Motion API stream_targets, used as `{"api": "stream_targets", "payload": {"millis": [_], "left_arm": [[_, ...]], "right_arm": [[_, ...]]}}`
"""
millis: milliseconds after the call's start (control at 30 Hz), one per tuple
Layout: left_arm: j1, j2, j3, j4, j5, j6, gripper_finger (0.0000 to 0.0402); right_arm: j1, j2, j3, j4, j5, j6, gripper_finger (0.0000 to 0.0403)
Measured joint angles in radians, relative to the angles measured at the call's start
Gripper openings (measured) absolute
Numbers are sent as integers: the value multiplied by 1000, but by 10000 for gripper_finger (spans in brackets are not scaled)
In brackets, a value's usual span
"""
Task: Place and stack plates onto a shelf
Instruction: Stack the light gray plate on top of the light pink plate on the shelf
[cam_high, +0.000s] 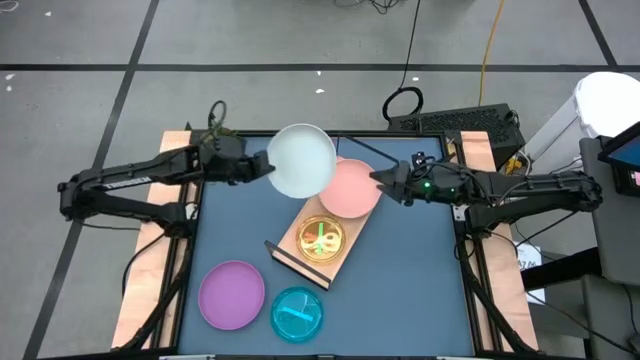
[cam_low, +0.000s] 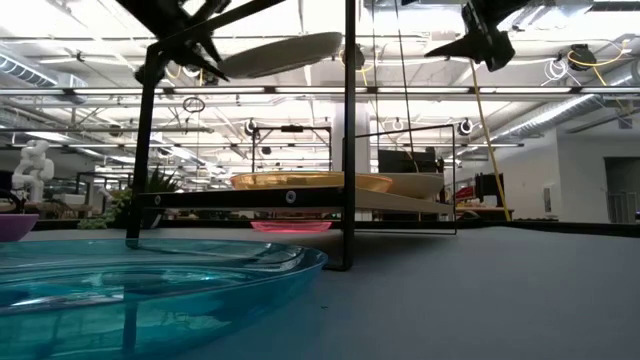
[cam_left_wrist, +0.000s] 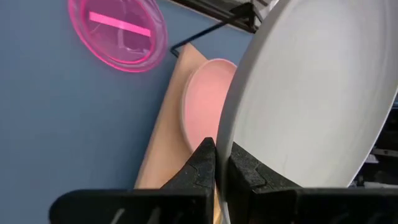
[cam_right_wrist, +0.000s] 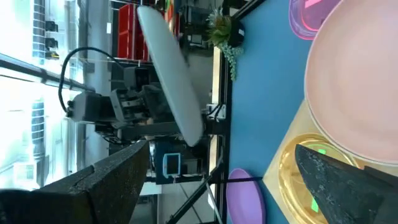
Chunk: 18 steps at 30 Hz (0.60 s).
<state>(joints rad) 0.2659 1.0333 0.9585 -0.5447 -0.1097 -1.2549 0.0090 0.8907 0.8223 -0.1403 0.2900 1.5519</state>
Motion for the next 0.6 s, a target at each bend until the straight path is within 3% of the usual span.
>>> {"api": "stream_targets", "payload": {"millis": [400,600], "left_arm": [[-65,149,-1,99,1,21,12],[-67,203,-2,114,3,23,12]], "right_arm": [[-6,126,139,-165,26,-118,374],[-36,157,168,-255,26,-204,322]]}}
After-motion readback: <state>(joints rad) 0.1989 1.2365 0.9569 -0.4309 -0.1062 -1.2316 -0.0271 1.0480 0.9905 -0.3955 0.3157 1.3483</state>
